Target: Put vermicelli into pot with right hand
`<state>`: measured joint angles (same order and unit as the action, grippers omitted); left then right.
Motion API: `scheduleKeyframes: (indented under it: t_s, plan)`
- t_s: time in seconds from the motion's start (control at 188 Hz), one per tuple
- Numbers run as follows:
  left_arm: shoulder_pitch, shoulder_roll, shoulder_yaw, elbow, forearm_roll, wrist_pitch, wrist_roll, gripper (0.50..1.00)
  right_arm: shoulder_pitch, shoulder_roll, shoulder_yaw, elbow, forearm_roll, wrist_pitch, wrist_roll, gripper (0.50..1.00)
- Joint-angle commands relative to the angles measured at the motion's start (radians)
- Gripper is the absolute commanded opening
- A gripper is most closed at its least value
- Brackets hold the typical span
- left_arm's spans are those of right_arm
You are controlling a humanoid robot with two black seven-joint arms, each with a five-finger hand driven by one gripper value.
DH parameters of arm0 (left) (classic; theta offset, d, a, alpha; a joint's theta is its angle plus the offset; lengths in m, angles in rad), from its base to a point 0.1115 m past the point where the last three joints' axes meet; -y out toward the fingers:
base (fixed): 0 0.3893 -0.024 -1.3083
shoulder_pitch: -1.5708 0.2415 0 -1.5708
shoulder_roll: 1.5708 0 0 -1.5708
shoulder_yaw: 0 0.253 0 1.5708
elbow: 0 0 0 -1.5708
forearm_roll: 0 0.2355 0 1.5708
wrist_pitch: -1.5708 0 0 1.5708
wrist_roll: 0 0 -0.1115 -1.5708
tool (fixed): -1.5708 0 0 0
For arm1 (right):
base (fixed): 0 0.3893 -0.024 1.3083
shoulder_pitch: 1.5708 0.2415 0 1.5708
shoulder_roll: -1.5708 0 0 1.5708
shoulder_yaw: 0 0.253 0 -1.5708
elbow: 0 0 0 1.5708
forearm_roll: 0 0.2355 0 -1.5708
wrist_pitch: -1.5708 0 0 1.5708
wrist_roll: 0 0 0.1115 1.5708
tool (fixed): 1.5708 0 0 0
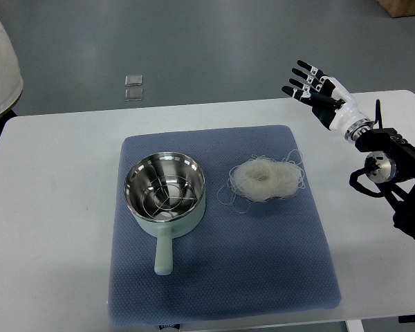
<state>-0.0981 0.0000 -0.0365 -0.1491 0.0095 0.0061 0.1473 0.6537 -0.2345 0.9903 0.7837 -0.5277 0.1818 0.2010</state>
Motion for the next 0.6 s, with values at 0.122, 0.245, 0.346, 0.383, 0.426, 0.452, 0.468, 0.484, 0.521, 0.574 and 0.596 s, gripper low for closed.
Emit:
scheduleKeyframes:
  t_s: [0.122, 0.245, 0.346, 0.383, 0.426, 0.452, 0.468, 0.484, 0.521, 0.574, 0.596]
  plan:
    - [0.000, 0.000, 0.001, -0.001, 0.000, -0.006, 0.002, 1.000, 0.000, 0.000, -0.001, 0.000, 0.000, -0.001, 0.000, 0.924]
    - [-0.002, 0.000, 0.001, -0.001, 0.000, -0.006, 0.000, 1.000, 0.001, -0.002, -0.001, 0.000, 0.000, -0.002, 0.000, 0.924]
    - [0.000, 0.000, 0.001, 0.000, 0.000, -0.005, 0.000, 1.000, 0.001, -0.002, -0.002, 0.000, -0.001, -0.001, 0.000, 0.924]
    - [-0.002, 0.000, 0.000, -0.001, 0.000, -0.005, 0.002, 1.000, 0.001, -0.002, -0.004, 0.000, -0.001, -0.001, 0.000, 0.924]
    - [-0.003, 0.000, 0.000, -0.001, 0.000, -0.005, 0.002, 1.000, 0.001, -0.003, -0.004, 0.000, -0.001, -0.001, 0.000, 0.924]
    - [-0.003, 0.000, 0.001, -0.001, 0.000, -0.005, 0.002, 1.000, 0.001, -0.003, -0.005, 0.000, -0.001, 0.001, 0.000, 0.924]
    - [-0.003, 0.000, 0.001, -0.001, 0.000, -0.005, 0.002, 1.000, 0.001, -0.003, -0.007, 0.000, -0.001, 0.001, 0.000, 0.924]
    - [-0.003, 0.000, 0.001, -0.001, 0.000, -0.005, 0.002, 1.000, 0.001, -0.003, -0.007, 0.000, -0.001, 0.001, 0.000, 0.924]
    - [-0.003, 0.000, 0.001, -0.001, 0.000, -0.005, 0.002, 1.000, 0.003, -0.003, -0.007, 0.000, -0.001, 0.001, 0.000, 0.924]
    - [-0.005, 0.000, 0.000, -0.001, 0.000, -0.006, 0.002, 1.000, 0.003, -0.003, -0.007, 0.000, -0.001, 0.001, 0.000, 0.924]
    - [-0.005, 0.000, 0.000, -0.003, 0.000, -0.005, 0.000, 1.000, 0.003, -0.003, -0.010, 0.000, -0.001, 0.001, 0.000, 0.924]
